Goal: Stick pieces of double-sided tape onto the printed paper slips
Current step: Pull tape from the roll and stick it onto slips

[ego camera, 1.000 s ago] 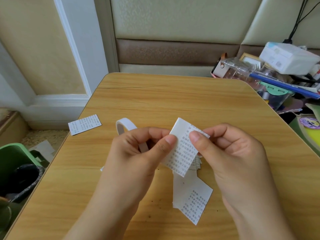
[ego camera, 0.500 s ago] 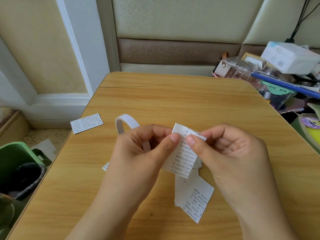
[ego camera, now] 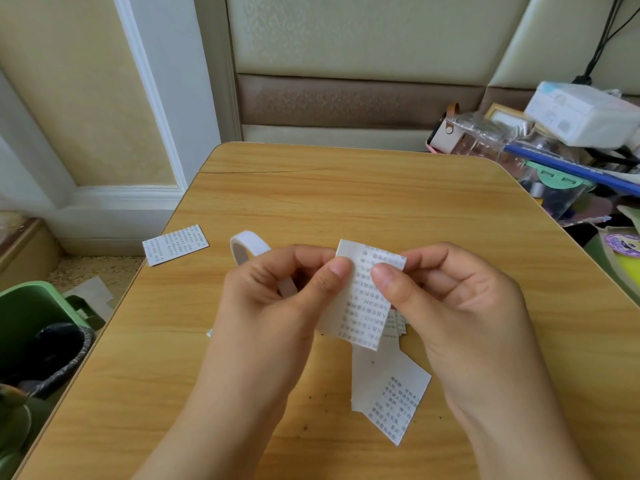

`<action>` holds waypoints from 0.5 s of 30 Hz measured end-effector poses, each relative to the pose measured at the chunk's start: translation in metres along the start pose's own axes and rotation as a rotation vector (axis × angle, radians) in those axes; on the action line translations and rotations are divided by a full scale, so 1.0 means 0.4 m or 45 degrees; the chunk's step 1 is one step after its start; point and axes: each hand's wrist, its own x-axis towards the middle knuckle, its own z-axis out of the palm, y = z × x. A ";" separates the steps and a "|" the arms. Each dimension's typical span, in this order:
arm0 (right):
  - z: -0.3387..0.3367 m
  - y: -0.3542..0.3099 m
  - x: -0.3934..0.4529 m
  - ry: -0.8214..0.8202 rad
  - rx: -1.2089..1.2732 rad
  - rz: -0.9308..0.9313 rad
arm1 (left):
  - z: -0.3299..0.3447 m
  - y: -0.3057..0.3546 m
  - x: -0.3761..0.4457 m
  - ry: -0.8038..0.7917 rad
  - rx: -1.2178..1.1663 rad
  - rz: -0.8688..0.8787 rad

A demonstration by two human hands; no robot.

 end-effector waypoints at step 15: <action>-0.013 -0.004 0.001 -0.039 -0.058 -0.069 | 0.009 0.007 -0.001 -0.036 -0.019 -0.010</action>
